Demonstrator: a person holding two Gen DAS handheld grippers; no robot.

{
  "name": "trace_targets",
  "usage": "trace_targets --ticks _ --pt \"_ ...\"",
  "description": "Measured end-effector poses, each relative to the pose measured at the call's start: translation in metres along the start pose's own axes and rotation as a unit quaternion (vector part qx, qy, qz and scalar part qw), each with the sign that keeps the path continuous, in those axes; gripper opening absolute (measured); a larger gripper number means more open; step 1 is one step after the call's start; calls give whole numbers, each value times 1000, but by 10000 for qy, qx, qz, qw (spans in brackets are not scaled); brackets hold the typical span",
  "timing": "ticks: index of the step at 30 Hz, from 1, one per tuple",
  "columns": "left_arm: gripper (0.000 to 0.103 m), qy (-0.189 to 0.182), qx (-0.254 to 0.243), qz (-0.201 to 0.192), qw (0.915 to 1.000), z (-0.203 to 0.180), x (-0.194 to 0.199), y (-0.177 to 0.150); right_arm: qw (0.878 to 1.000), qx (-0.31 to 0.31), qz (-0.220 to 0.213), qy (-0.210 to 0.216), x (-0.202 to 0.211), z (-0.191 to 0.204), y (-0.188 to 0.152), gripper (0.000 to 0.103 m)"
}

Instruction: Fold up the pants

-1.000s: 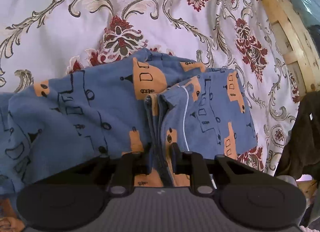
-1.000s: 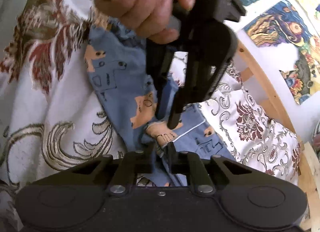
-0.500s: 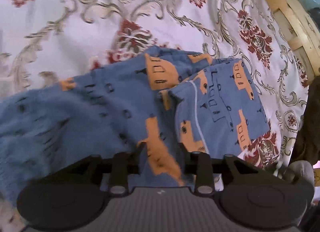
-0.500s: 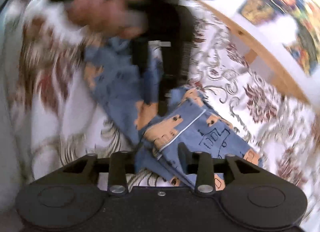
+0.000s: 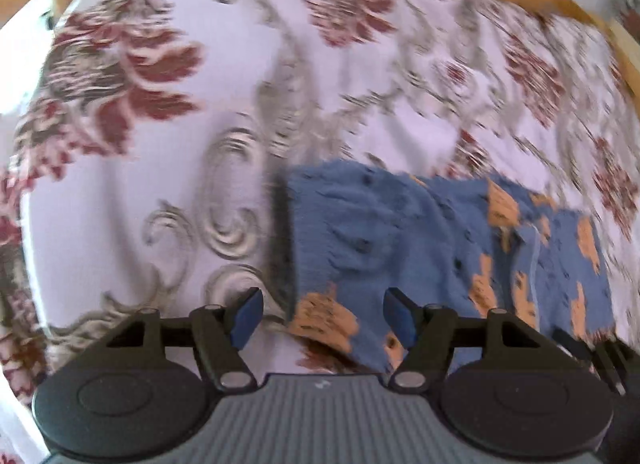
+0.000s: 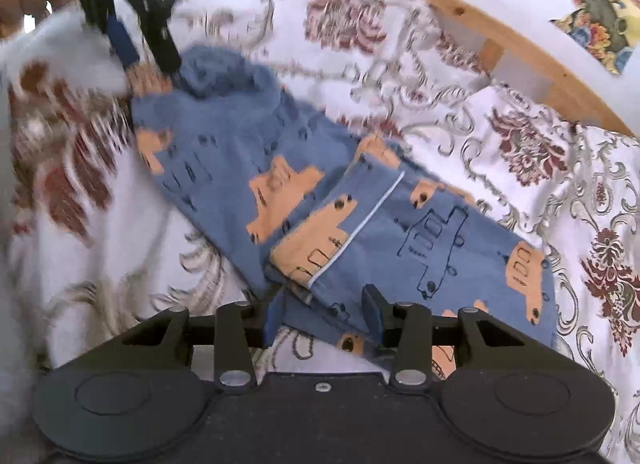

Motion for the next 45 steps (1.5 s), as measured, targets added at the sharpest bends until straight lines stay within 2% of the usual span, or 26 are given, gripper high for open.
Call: trace_targets --ticks 2,4,6,9,10,12,13,16,20,21,25,27,28,29,32,36,39,45 --pt "78 -101 144 -30 9998 5 -2 4 9998 -168 -99 33 3 -1 1 50" --pt "84 -205 164 1 9997 8 -7 6 9997 4 213 138 -11 3 -2 54" --pt "85 -182 17 37 9998 6 -12 8 9998 77 174 84 -13 6 -4 54" --pt "85 -191 -158 90 9997 1 -21 10 9995 -239 0 218 -4 -1 2 56" --pt "85 -227 -165 110 9995 1 -23 12 9990 -356 -102 234 0 -3 5 59" --pt "85 -345 -42 128 9993 5 -27 17 9984 -446 -233 276 4 -5 13 71" --pt "84 -455 71 121 9989 9 -27 20 9982 -448 -266 295 4 -5 17 72" --pt "76 -746 490 92 9960 23 -29 29 9985 -368 -400 95 -2 0 30 74" --pt "59 -854 577 52 9947 36 -32 30 9943 -416 -372 -914 -21 6 45 83" --pt "57 -854 546 55 9948 37 -33 30 9930 -439 -346 -1045 -26 6 47 84" --pt "55 -767 341 98 9964 32 -37 30 9944 -381 76 -981 -54 9 44 86" --pt "47 -631 212 146 9977 29 -39 29 9939 -461 25 -1005 -58 9 40 87" --pt "35 -531 164 148 9983 28 -39 28 9937 -500 22 -1000 -59 8 39 88" --pt "30 -457 144 150 9987 29 -40 28 9936 -554 27 -979 -60 6 38 89" --pt "23 -598 341 152 9975 36 -37 28 9933 -749 56 -876 -61 0 36 91" --pt "18 -679 473 124 9965 41 -36 27 9928 -712 -11 -967 -56 2 38 91" --pt "16 -638 427 79 9970 39 -34 26 9904 -356 -163 -1323 -51 11 37 90" --pt "13 -540 296 -117 9980 26 -18 23 9884 40 -187 -1504 -60 21 32 90"
Point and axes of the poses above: each gripper's, at about its wrist camera, not at the fingertips, and x roughly against the way its jaws point, z to its left, y to its top, the point moved 1 cm from there along -x, roughly the way its jaws point, and after that the axes turned 5 degrees about z, right-handed, at the moved point
